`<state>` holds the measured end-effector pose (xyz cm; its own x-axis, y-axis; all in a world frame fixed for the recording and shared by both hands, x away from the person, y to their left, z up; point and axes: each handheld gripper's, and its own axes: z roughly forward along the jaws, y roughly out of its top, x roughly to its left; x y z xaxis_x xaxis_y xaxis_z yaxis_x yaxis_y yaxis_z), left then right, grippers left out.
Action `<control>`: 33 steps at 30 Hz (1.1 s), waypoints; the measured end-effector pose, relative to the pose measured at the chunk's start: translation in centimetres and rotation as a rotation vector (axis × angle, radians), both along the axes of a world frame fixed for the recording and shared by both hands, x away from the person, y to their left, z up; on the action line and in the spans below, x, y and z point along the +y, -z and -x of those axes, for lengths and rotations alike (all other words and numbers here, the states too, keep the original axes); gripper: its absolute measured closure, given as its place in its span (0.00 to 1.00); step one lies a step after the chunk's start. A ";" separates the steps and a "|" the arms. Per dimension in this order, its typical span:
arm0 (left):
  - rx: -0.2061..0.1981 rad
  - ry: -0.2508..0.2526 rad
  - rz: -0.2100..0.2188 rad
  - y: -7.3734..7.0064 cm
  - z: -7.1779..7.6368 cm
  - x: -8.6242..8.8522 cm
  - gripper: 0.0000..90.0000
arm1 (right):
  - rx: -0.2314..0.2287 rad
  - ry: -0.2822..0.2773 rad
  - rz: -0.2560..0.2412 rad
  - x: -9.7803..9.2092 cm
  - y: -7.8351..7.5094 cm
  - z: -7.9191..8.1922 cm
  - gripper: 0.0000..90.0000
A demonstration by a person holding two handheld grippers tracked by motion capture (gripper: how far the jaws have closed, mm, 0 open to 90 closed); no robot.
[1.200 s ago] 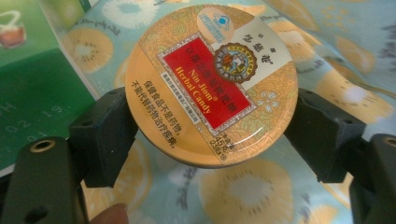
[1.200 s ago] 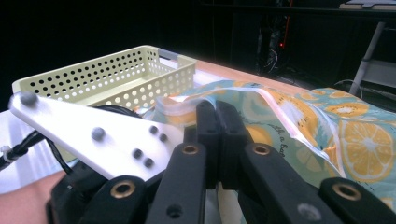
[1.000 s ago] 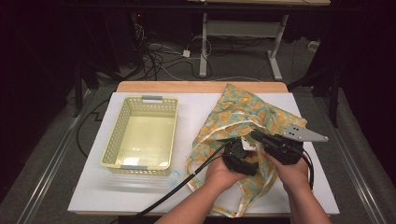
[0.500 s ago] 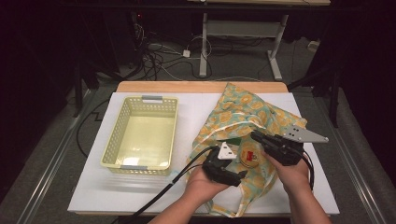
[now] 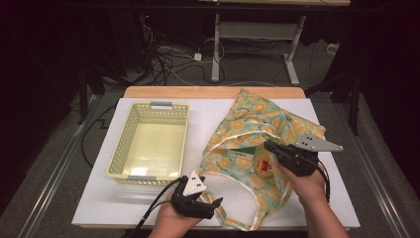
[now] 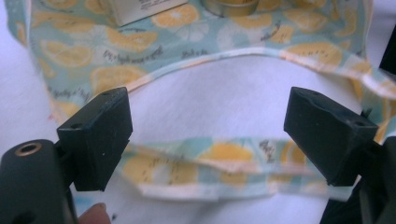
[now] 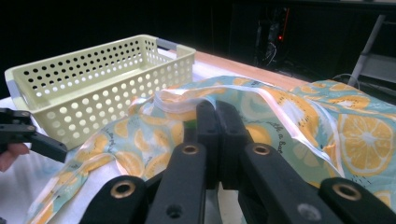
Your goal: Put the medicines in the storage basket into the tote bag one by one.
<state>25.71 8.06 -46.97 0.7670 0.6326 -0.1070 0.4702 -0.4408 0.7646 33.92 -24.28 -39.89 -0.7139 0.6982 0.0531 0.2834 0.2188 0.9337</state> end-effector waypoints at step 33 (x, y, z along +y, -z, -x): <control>0.113 -0.005 -0.052 1.3 1.8 0.8 0.32 | 0.036 0.002 0.033 0.3 0.6 0.4 1.00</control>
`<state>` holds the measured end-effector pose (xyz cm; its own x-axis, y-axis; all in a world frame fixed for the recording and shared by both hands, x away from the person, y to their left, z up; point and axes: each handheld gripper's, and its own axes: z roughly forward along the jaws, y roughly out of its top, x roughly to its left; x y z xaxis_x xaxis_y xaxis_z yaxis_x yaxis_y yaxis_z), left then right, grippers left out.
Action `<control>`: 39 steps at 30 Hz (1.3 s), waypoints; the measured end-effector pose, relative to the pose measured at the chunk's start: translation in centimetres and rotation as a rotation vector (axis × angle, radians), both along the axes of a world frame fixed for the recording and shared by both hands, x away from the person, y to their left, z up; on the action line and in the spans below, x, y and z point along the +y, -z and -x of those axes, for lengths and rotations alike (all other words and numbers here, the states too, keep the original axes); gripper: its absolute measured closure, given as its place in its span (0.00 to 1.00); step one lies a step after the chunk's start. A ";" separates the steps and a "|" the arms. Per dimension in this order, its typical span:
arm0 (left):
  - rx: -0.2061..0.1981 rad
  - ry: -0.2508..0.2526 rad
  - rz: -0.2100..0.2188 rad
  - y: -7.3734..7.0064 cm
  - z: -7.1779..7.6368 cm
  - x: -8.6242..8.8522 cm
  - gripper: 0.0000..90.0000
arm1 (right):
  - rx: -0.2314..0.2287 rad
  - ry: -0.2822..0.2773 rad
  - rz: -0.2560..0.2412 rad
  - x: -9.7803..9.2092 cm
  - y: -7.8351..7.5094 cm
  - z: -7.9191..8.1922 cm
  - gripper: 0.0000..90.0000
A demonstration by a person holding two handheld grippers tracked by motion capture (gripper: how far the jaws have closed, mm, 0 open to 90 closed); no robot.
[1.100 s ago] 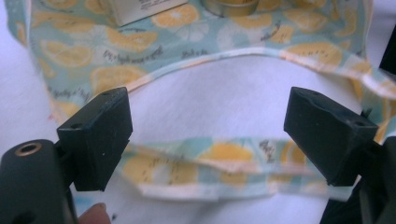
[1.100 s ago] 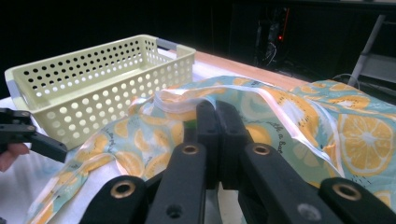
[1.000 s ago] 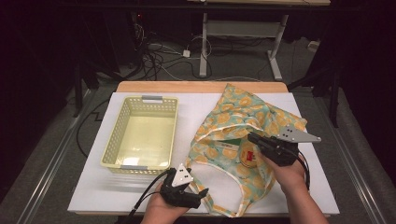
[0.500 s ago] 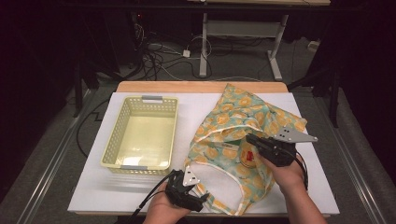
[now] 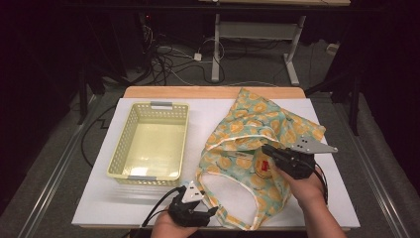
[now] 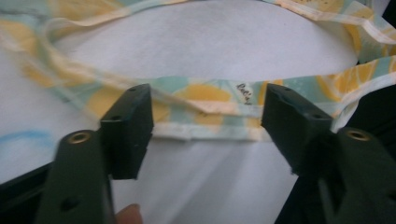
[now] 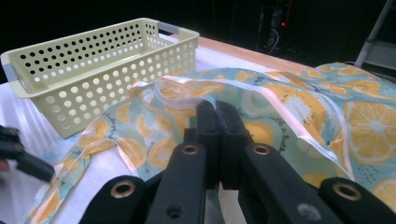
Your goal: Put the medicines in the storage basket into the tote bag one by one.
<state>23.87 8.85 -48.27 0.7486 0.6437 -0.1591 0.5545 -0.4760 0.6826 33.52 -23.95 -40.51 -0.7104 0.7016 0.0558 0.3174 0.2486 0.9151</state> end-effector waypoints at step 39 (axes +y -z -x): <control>-0.109 -0.005 0.004 0.7 -1.7 -2.4 0.98 | -0.023 -0.009 -0.005 -0.2 -0.4 0.5 1.00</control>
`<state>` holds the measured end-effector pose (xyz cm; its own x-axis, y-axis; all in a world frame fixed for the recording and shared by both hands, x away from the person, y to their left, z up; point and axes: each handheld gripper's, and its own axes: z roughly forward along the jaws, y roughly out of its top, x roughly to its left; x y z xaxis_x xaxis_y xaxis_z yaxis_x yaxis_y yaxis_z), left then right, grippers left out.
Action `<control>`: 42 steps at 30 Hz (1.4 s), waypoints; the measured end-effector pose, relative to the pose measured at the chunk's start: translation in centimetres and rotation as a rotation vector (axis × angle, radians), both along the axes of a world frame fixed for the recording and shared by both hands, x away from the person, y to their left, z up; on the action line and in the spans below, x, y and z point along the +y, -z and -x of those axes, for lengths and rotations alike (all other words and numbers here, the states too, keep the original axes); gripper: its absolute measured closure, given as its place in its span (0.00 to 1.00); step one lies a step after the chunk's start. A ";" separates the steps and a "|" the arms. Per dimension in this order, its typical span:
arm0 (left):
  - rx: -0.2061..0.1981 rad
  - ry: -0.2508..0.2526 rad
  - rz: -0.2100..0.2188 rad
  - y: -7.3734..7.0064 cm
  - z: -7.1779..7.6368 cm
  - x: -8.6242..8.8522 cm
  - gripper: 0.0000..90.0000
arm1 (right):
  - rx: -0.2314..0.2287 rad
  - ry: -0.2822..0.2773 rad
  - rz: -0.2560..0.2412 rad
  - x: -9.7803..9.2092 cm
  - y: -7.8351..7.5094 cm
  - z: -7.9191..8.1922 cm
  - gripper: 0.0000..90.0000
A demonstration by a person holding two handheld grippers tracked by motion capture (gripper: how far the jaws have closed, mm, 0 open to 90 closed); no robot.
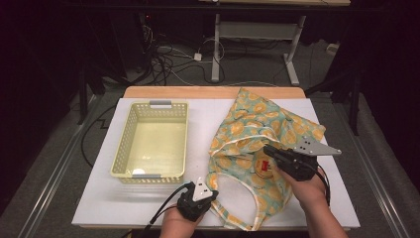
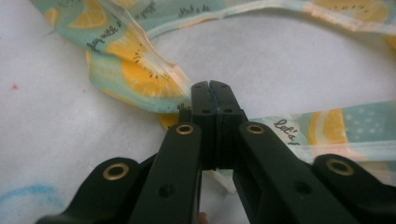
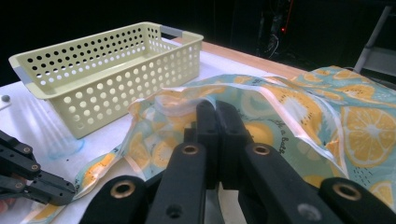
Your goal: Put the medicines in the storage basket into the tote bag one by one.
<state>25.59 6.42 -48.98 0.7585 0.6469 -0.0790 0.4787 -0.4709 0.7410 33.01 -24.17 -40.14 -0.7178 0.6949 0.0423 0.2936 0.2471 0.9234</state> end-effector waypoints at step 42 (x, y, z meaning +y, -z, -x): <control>-0.301 -0.021 0.273 -6.0 -1.3 0.5 0.98 | -0.067 0.025 -0.028 -0.1 -0.3 0.7 1.00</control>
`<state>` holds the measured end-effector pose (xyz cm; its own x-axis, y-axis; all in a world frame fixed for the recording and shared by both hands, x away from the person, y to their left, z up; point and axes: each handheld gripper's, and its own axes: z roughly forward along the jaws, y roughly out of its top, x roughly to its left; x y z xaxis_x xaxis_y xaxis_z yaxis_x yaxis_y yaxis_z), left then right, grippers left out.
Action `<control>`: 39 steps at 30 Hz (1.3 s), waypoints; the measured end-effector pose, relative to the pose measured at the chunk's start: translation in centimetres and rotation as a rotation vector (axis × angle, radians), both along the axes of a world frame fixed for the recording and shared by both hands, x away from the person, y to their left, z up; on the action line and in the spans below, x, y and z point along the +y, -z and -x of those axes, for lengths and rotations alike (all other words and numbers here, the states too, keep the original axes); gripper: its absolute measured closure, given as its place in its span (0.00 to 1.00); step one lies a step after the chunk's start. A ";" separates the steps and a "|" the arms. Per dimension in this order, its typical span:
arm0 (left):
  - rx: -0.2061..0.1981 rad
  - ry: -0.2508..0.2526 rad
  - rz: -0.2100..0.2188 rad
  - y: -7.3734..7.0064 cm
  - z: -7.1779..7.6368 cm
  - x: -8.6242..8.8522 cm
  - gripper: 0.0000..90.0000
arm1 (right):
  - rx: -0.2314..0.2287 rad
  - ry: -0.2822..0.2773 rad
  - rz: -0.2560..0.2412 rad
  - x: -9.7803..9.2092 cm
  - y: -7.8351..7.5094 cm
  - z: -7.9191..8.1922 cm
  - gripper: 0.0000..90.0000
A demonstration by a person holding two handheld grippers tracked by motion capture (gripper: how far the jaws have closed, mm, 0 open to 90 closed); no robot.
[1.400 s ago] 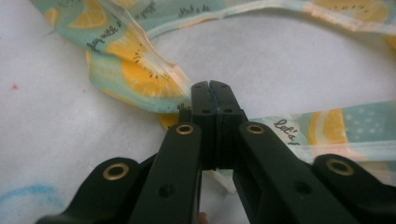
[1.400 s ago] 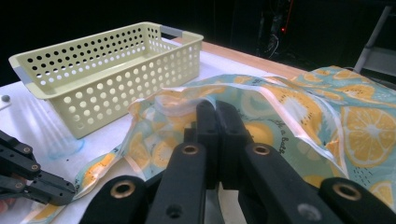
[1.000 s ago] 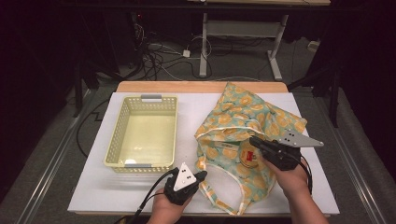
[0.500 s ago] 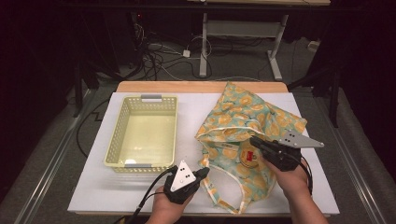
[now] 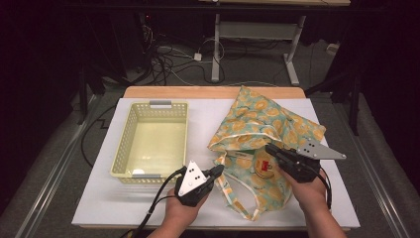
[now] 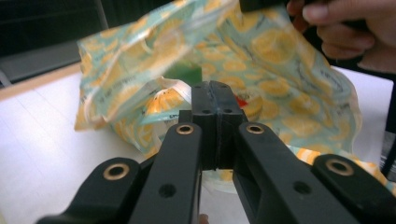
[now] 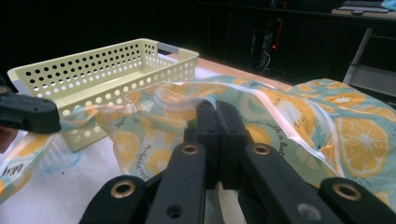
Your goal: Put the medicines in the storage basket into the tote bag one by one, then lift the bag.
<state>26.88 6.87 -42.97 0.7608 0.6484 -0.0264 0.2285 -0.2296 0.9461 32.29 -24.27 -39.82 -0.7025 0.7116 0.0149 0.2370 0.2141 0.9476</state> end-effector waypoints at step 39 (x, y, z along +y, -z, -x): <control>-0.349 -0.090 0.155 -14.8 -6.8 -0.8 0.98 | -0.228 0.139 -0.102 -0.3 -9.4 -4.0 1.00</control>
